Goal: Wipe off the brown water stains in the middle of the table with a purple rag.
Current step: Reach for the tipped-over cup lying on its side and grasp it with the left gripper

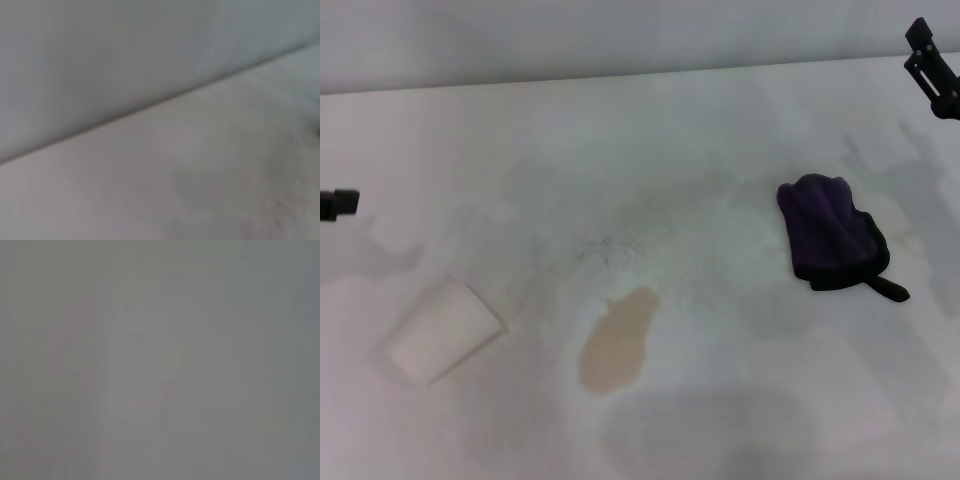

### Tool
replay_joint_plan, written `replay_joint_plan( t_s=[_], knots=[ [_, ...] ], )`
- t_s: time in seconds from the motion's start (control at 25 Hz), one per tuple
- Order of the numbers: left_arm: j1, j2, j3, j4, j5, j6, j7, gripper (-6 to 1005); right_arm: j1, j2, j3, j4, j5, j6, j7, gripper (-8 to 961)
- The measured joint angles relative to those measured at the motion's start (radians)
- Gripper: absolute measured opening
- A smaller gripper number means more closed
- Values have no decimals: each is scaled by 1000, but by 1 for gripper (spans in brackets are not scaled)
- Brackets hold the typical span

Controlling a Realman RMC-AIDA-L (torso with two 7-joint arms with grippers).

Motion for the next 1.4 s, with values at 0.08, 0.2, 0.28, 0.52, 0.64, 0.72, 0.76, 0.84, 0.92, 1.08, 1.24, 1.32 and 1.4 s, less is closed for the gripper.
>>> replay_joint_plan(
  t_s=[0.08, 0.2, 0.28, 0.52, 0.64, 0.72, 0.76, 0.84, 0.92, 1.08, 1.24, 1.32, 1.4],
  knots=[
    [-41, 13, -1, 2, 58, 75, -40, 877, 0, 0, 0, -1, 0, -1, 4, 873],
    [-65, 15, -1, 3, 112, 106, -59, 877, 0, 0, 0, -2, 0, -8, 15, 873],
    [-85, 15, 4, -8, 158, 137, -66, 877, -2, 0, 0, -2, 0, -15, 23, 873],
    [-96, -17, 21, -30, 194, 164, -8, 877, -10, -1, 6, -2, 2, -26, 52, 873],
    [-104, -40, 44, -68, 197, 163, 31, 877, -11, -1, 10, -2, 2, -26, 53, 873],
    [-105, -51, 59, -82, 203, 160, 52, 877, -11, -1, 10, -2, 3, -29, 53, 873],
    [-105, -53, 60, -85, 205, 159, 57, 877, -11, -2, 10, -2, 3, -30, 53, 873],
    [-109, -59, 63, -100, 217, 151, 67, 877, -14, -3, 11, -1, 3, -31, 53, 873],
    [-113, -60, 63, -119, 233, 138, 69, 877, -19, -4, 11, -1, 3, -34, 53, 873],
    [-131, -66, 64, -178, 251, 115, 80, 877, -27, -6, 11, -2, 3, -47, 53, 873],
    [-138, -81, 69, -208, 261, 98, 101, 877, -31, -7, 11, -3, 3, -55, 53, 872],
    [-140, -97, 87, -230, 278, 67, 119, 877, -33, -7, 11, -6, 3, -56, 53, 872],
    [-141, -102, 93, -233, 281, 60, 123, 876, -33, -8, 11, -8, 3, -56, 53, 872]
  ],
)
